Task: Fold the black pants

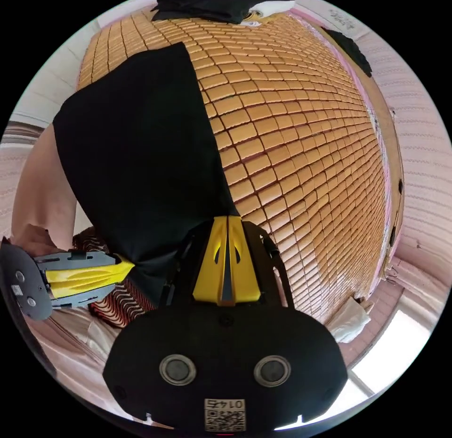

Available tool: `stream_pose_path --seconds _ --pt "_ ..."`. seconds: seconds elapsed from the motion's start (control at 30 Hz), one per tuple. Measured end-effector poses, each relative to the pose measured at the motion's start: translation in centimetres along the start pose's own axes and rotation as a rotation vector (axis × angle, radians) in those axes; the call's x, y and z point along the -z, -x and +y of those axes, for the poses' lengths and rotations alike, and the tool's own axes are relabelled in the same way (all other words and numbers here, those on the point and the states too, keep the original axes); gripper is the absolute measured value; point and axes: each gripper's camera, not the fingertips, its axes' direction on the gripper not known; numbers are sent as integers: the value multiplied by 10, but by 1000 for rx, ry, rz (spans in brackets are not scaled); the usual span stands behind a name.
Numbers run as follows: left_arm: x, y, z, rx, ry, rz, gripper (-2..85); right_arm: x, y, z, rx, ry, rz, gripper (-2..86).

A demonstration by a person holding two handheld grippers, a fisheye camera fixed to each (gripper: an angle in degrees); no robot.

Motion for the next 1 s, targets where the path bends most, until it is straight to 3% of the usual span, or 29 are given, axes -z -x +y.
stream_pose_path --seconds 0.07,0.17,0.37,0.53,0.63,0.73,0.9,1.0 --pt "12 -3 7 20 -10 14 -4 7 -28 65 -198 -213 -130 -7" --pt "29 -7 20 56 -83 32 4 3 -59 166 -471 -319 -281 0" --pt "31 -36 16 -67 -189 163 96 -26 -71 337 -698 -286 -401 126" --pt "26 -64 -8 -195 -210 159 136 -56 -78 390 -751 -193 -550 160" --pt "19 -73 -24 -200 -186 155 171 -60 -88 410 -788 -158 -535 75" --pt "17 -78 -38 -202 -189 142 173 -51 -101 437 -781 -269 -681 34" --pt "12 -89 -52 -247 -171 151 113 -28 -123 486 -770 -445 -884 26" --pt "23 -88 -50 -197 -212 53 41 -7 -131 514 -728 -510 -836 42"
